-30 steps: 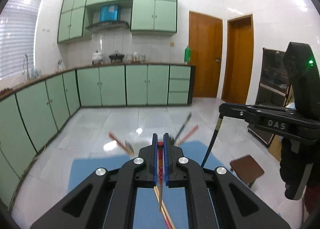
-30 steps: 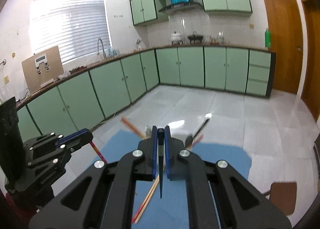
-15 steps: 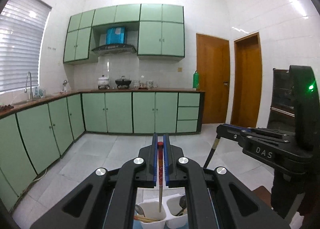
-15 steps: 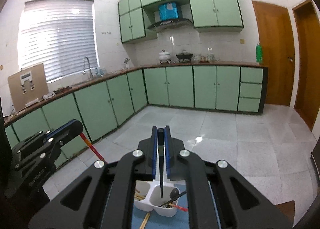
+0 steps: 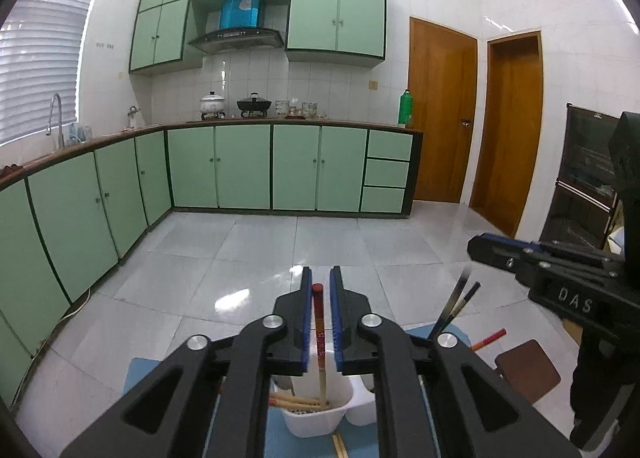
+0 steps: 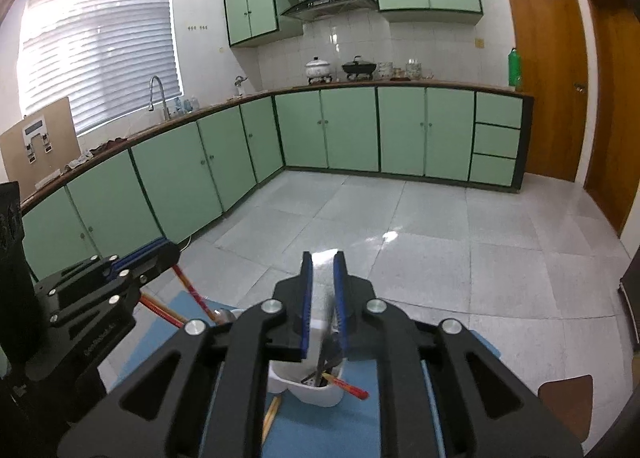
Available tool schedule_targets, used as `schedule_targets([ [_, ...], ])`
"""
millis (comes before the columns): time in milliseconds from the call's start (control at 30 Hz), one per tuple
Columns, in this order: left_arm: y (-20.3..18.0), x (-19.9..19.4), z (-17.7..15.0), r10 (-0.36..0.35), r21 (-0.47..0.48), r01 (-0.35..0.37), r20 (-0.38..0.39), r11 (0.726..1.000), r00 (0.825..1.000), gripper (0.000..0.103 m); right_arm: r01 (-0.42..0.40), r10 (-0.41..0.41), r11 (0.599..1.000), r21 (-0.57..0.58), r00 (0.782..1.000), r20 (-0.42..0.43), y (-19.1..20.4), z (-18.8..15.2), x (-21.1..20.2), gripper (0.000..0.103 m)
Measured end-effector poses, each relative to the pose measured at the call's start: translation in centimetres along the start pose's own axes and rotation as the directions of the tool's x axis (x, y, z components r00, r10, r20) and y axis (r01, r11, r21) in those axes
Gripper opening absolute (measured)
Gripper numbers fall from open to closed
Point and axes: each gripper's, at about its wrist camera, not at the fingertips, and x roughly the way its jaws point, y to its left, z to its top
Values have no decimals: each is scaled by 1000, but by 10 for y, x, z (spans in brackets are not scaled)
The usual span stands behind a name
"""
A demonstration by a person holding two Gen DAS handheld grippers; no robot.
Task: Organize utensils
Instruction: 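Lift both chopsticks over the white holder and open both tools to drop them, then move both tools back to the mat and grasp a wooden chopstick with the right tool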
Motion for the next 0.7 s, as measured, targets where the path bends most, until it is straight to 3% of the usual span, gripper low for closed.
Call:
schedule_targets([
  [33, 1, -2, 2, 5, 4, -5, 4, 1000, 1000, 20, 6, -6, 1000, 0, 1000, 11, 1, -1, -5, 20],
  [100, 0, -14, 2, 18, 7, -18, 17, 1000, 1000, 36, 32, -32, 999, 0, 999, 43, -1, -1, -18, 38],
  [200, 0, -35, 2, 22, 3, -22, 43, 1000, 999, 51, 63, -62, 998, -4, 994, 89, -4, -3, -40, 51],
  [433, -4, -87, -27, 31, 4, -31, 62, 999, 998, 65, 100, -98, 995, -7, 986, 134, -9, -45, -89, 72],
  [700, -1, -121, -101, 56, -43, -57, -21, 997, 998, 74, 92, -96, 994, 53, 993, 72, -6, -129, -116, 91],
])
